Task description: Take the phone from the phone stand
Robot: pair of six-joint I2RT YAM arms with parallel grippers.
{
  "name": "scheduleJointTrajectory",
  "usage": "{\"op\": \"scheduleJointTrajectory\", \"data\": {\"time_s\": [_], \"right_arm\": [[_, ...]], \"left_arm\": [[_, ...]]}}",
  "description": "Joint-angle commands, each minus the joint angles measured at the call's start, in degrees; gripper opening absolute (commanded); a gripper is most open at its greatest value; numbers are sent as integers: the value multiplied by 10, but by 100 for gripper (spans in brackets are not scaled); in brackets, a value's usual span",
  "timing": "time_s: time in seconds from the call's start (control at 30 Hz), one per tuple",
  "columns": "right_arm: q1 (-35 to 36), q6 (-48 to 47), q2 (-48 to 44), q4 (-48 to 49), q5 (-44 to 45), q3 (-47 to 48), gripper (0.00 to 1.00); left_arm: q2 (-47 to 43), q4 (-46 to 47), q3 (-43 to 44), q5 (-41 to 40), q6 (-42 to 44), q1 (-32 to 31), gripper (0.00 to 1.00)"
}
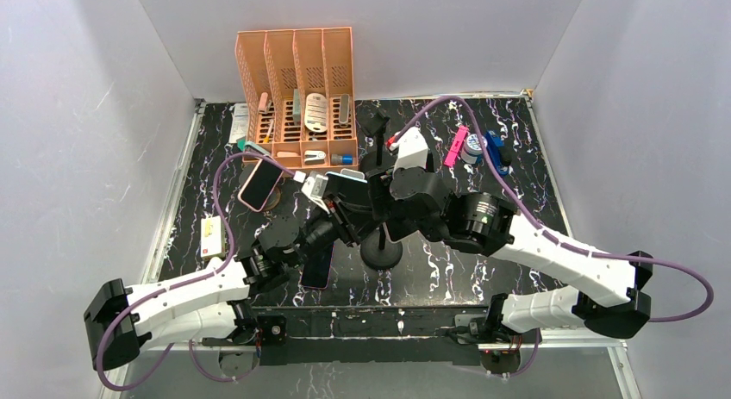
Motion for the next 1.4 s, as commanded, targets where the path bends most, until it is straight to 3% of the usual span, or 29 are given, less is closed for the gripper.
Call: {"op": "scheduleJointTrajectory", "data": {"time_s": [0.0,1.03,1.37], "right_arm": [[-25,7,-31,-74,30,-13,1],[-40,24,-63,-81,-15,-40,1],[-40,17,-66,-67,-44,-32,1]], "left_arm": [[-32,24,-30,-23,18,3,0],[-53,83,-76,16,-1,15,0],[-66,79,-74,23,0,16,29]]}}
